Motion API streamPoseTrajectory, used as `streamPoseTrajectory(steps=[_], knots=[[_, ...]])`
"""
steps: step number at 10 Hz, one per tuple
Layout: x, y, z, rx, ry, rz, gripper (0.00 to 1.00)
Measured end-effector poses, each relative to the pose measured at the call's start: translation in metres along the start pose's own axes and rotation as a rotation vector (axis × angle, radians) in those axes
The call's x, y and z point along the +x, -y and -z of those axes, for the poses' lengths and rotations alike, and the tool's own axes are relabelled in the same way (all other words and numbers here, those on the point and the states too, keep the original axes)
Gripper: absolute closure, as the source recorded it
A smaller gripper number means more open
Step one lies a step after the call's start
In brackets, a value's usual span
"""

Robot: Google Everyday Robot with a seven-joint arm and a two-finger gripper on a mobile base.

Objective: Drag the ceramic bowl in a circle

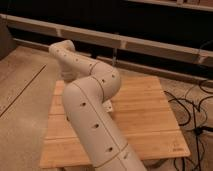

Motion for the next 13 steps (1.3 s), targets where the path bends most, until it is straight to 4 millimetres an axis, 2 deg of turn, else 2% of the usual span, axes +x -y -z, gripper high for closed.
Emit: streamPoseTrajectory(steps=[3, 13], knots=[[-0.014, 0.013, 0.026, 0.014, 0.072, -0.011, 1.0], [-0.016, 0.012, 0.026, 0.015, 0.074, -0.009, 1.0]])
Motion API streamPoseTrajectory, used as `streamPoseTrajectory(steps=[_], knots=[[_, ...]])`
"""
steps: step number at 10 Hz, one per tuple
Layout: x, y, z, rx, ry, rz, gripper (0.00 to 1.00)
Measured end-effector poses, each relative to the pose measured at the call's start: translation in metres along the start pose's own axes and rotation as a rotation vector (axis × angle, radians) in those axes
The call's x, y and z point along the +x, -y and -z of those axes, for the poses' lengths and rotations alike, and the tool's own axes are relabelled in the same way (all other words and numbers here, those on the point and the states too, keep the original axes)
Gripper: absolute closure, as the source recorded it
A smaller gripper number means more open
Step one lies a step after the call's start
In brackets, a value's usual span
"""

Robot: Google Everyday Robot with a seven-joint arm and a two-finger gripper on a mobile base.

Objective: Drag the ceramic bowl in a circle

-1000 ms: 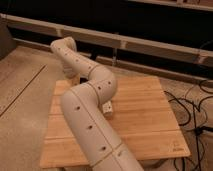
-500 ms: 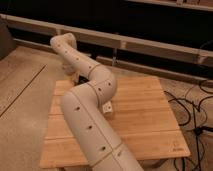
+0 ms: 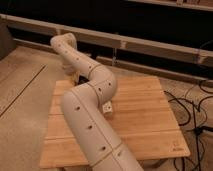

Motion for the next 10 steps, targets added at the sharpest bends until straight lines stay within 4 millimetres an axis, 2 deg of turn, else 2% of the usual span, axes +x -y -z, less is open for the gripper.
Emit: streamPoseTrajectory(steps=[5, 6, 10], knots=[[0.0002, 0.0002, -0.0001, 0.0, 0.0, 0.0, 1.0], [0.0003, 0.0003, -0.0002, 0.0, 0.0, 0.0, 0.93], [0.0004, 0.0004, -0.0012, 0.0, -0.002, -0.001, 0.52]])
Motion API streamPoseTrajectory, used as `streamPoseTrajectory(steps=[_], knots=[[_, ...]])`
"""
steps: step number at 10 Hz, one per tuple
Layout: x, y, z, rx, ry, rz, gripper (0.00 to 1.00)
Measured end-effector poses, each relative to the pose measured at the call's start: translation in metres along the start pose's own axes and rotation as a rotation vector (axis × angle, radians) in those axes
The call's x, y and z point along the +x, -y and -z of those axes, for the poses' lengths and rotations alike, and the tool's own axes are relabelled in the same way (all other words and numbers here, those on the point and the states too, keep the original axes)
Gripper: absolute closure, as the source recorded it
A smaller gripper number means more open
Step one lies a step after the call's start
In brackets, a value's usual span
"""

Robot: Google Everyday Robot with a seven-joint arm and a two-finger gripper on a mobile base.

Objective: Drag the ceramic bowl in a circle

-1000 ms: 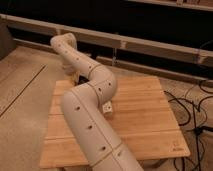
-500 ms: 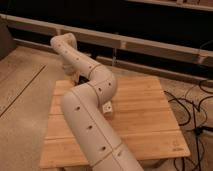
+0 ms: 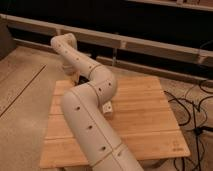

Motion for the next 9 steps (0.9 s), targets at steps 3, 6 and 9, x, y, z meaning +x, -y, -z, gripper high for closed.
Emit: streamPoseTrajectory(steps=[3, 6, 9], knots=[[0.0, 0.0001, 0.0, 0.0, 0.0, 0.0, 0.23], [0.0, 0.0001, 0.0002, 0.0, 0.0, 0.0, 0.2], [0.0, 0.0002, 0.0002, 0.0, 0.0, 0.0, 0.2]])
